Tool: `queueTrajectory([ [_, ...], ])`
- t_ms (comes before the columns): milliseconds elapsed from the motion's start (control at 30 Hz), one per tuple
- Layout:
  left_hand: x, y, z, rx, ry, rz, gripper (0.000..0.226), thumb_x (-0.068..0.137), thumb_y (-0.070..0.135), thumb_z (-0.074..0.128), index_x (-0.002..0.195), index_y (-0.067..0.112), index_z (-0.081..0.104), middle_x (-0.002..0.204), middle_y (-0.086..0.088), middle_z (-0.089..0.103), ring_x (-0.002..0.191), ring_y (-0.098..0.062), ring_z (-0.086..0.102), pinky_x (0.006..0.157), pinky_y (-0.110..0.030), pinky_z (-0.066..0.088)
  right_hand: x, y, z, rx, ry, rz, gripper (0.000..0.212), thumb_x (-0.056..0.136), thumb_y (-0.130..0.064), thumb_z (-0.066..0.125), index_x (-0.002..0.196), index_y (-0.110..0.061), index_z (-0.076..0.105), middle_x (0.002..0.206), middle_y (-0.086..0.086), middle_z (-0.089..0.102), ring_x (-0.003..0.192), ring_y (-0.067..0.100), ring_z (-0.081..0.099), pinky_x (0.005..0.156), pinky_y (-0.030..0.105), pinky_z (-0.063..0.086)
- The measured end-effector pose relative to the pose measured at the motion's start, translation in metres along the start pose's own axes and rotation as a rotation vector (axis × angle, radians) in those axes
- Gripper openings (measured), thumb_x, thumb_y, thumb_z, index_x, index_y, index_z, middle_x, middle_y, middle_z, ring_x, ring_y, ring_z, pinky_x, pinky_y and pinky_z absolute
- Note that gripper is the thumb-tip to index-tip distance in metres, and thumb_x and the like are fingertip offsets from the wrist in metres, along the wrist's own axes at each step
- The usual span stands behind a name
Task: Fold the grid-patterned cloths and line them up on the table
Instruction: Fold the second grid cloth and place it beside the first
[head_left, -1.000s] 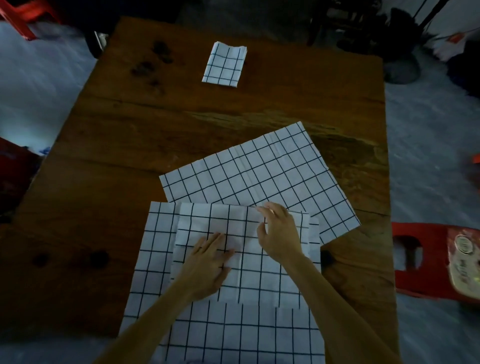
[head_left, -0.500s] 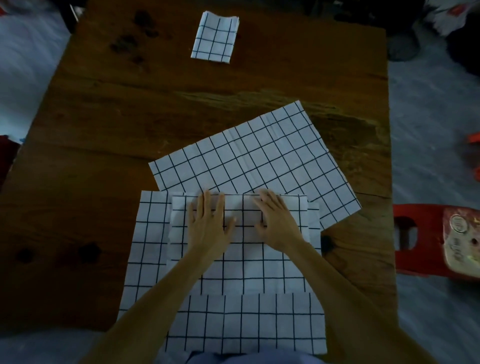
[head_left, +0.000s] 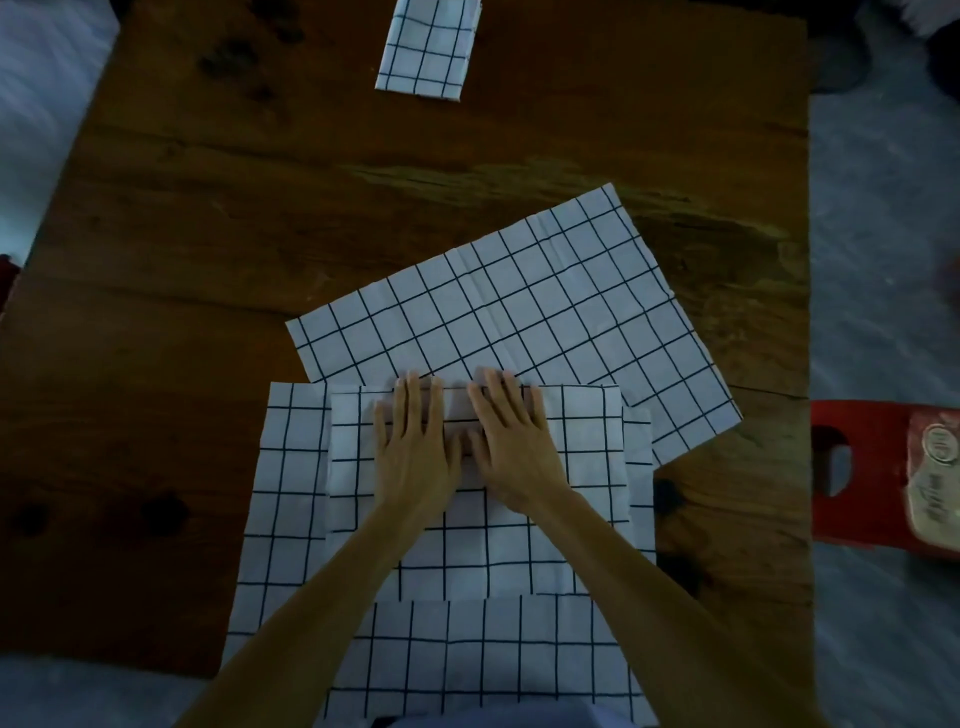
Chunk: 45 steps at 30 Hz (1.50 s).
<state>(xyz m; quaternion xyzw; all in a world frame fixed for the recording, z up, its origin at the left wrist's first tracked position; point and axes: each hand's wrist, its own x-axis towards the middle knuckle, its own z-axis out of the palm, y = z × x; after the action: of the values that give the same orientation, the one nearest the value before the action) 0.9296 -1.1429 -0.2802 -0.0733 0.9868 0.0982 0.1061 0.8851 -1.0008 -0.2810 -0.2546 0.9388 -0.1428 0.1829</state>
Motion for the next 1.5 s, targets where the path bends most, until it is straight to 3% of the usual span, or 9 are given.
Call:
queueTrajectory([
  [233,0.008,-0.003,0.001,-0.056,0.016,0.049,0.069,0.091,0.031,0.054,0.148,0.014,0.019,0.154,-0.020,0.017,0.144,-0.031,0.009,0.115,-0.049,0.008,0.008,-0.011,0.000,-0.025,-0.021,-0.057,0.071,0.092,-0.049,0.015,0.152,-0.013,0.006,0.160,0.005,-0.004,0.147,0.022,-0.013,0.119,0.046,-0.009],
  [400,0.003,-0.020,0.001,0.002,-0.002,-0.044,0.066,0.095,0.051,0.022,0.151,0.020,0.005,0.158,-0.013,-0.001,0.145,-0.030,-0.006,0.117,-0.050,0.004,0.001,0.011,0.001,-0.064,0.034,0.066,0.059,0.100,-0.043,0.017,0.153,-0.018,0.009,0.161,0.003,-0.001,0.148,0.021,-0.011,0.120,0.046,-0.003],
  [567,-0.006,-0.047,-0.007,-0.033,-0.023,-0.139,0.067,0.094,0.055,0.014,0.151,0.021,0.003,0.158,-0.012,-0.003,0.144,-0.027,-0.009,0.116,-0.054,0.005,-0.024,0.057,-0.015,-0.089,0.079,0.219,0.058,0.099,-0.042,0.014,0.152,-0.020,0.008,0.161,0.006,0.001,0.147,0.021,-0.011,0.119,0.045,-0.006],
  [800,0.010,0.006,-0.011,-0.137,-0.030,0.107,0.070,0.094,0.032,0.047,0.149,0.014,0.007,0.157,-0.013,0.002,0.145,-0.028,0.001,0.118,-0.047,0.006,0.003,-0.014,-0.006,0.084,0.026,-0.002,0.058,0.102,-0.038,0.018,0.151,-0.012,0.000,0.160,0.006,-0.001,0.146,0.018,-0.014,0.119,0.033,-0.013],
  [1033,-0.004,-0.047,-0.005,-0.019,-0.068,-0.041,0.066,0.096,0.054,0.014,0.150,0.022,-0.005,0.158,-0.007,-0.010,0.144,-0.025,-0.012,0.117,-0.046,-0.004,-0.028,0.046,-0.006,-0.039,0.085,0.153,0.055,0.100,-0.033,0.012,0.152,-0.017,-0.003,0.160,0.002,-0.006,0.147,0.018,-0.015,0.121,0.039,-0.003],
  [1167,-0.005,-0.046,-0.013,-0.039,-0.019,-0.121,0.068,0.095,0.052,0.026,0.150,0.019,0.006,0.158,-0.012,0.000,0.145,-0.028,-0.004,0.115,-0.049,-0.002,-0.035,0.055,-0.017,-0.032,0.116,0.270,0.054,0.102,-0.034,0.017,0.153,-0.017,0.004,0.161,0.005,0.002,0.147,0.020,-0.011,0.120,0.040,-0.005],
  [1333,-0.002,0.016,-0.010,-0.098,-0.061,0.107,0.068,0.094,0.046,0.026,0.148,0.017,-0.004,0.157,-0.009,-0.004,0.144,-0.022,-0.008,0.118,-0.042,0.001,-0.006,-0.009,-0.021,0.053,0.009,0.005,0.054,0.103,-0.032,0.014,0.152,-0.014,0.001,0.160,0.005,-0.006,0.146,0.019,-0.017,0.119,0.035,-0.012],
  [1433,-0.003,0.006,-0.001,-0.049,-0.083,0.064,0.070,0.091,0.053,0.018,0.150,0.018,0.002,0.158,-0.007,-0.001,0.146,-0.024,-0.004,0.118,-0.040,-0.001,-0.001,-0.018,-0.007,0.065,-0.024,0.004,0.067,0.096,-0.050,-0.004,0.152,-0.013,0.006,0.161,0.005,0.000,0.147,0.017,-0.014,0.119,0.034,-0.010],
  [1500,-0.005,-0.020,-0.002,-0.001,-0.035,0.012,0.068,0.094,0.054,0.021,0.150,0.017,0.010,0.158,-0.011,0.006,0.146,-0.025,-0.002,0.118,-0.041,0.001,-0.010,0.005,-0.004,0.002,0.015,0.038,0.062,0.100,-0.048,0.005,0.152,-0.015,0.010,0.161,0.004,0.001,0.147,0.019,-0.012,0.120,0.037,-0.006],
])
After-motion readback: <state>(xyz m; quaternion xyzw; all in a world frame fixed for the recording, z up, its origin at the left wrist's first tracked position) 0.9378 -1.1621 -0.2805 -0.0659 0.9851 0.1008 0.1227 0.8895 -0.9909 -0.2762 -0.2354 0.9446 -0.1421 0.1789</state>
